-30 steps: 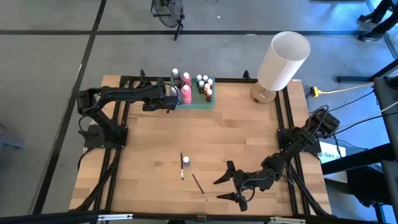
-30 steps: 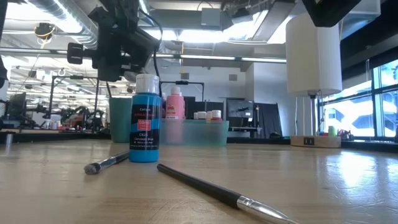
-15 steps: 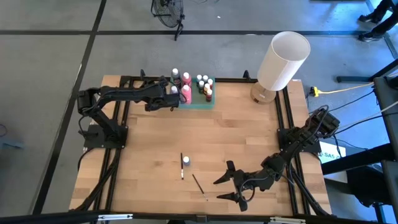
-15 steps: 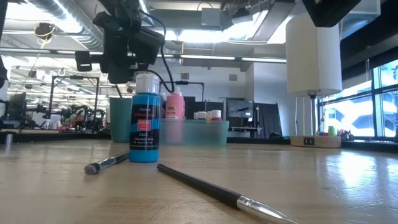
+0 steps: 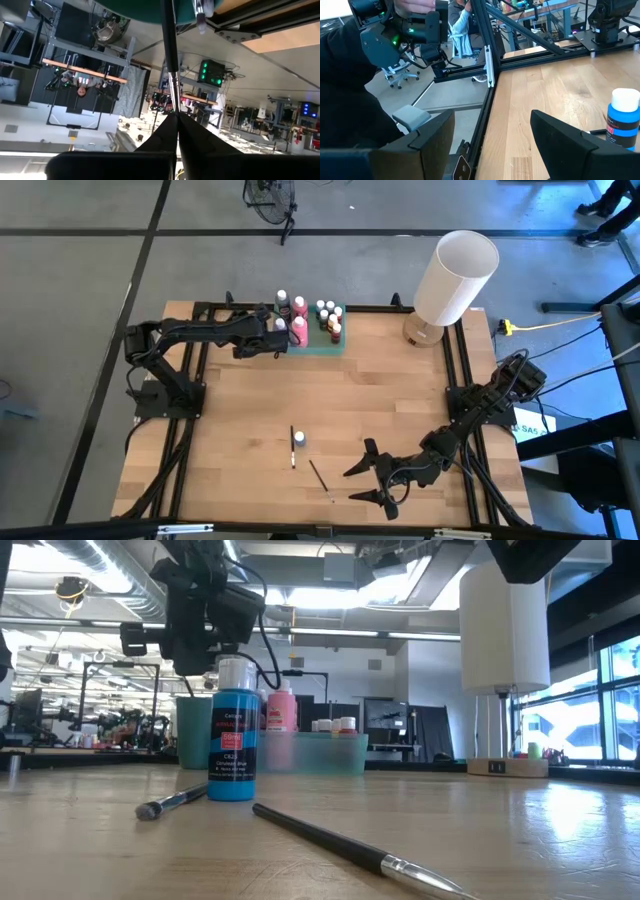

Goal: Pick & Place Paint Supplies
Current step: Put the silver paintbrush into the green cup, then put the small blue paint bottle into the green bin

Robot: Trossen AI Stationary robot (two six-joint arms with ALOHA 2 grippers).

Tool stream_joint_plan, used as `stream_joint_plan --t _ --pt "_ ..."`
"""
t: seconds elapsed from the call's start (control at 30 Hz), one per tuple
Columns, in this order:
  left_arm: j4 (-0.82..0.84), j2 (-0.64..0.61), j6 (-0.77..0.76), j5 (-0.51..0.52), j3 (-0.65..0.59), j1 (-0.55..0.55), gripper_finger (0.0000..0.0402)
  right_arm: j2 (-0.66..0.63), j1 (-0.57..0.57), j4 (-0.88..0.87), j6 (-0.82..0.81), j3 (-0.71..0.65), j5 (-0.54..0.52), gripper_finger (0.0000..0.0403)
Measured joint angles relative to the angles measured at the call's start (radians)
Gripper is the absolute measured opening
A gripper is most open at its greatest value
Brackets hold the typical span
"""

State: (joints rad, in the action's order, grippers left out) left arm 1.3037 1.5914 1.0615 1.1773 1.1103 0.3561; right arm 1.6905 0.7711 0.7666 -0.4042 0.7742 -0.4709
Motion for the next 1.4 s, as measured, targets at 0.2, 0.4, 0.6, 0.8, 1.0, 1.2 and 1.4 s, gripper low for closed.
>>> stream_joint_plan --t 0.2,0.4,0.6,0.8,1.0,1.2,1.4 --pt "-0.009 0.000 -0.011 -0.041 0.000 0.001 0.0004 0.000 0.000 0.000 0.000 0.000 0.000 0.0265" --pt "-0.176 0.000 -0.041 -0.062 0.000 0.008 0.0006 0.000 0.000 0.000 0.000 0.000 0.000 0.0265" --pt "-0.250 0.000 0.002 -0.044 0.000 0.007 0.0022 0.000 0.000 -0.008 0.000 0.000 0.001 0.0265" --pt "-0.250 0.000 0.015 -0.019 0.000 0.007 0.0034 0.000 0.000 -0.008 0.000 0.000 0.003 0.0265" --pt "-0.254 0.000 -0.026 -0.003 0.000 0.007 0.0044 0.000 0.000 -0.008 0.000 0.000 0.003 0.0265" --pt "-0.261 0.000 0.028 0.112 0.002 0.007 0.0046 0.000 0.000 -0.008 0.000 0.000 0.003 0.0265" --pt "-0.257 -0.016 -0.091 0.202 0.065 -0.016 0.0039 0.000 0.000 -0.008 0.000 0.000 0.002 0.0265"
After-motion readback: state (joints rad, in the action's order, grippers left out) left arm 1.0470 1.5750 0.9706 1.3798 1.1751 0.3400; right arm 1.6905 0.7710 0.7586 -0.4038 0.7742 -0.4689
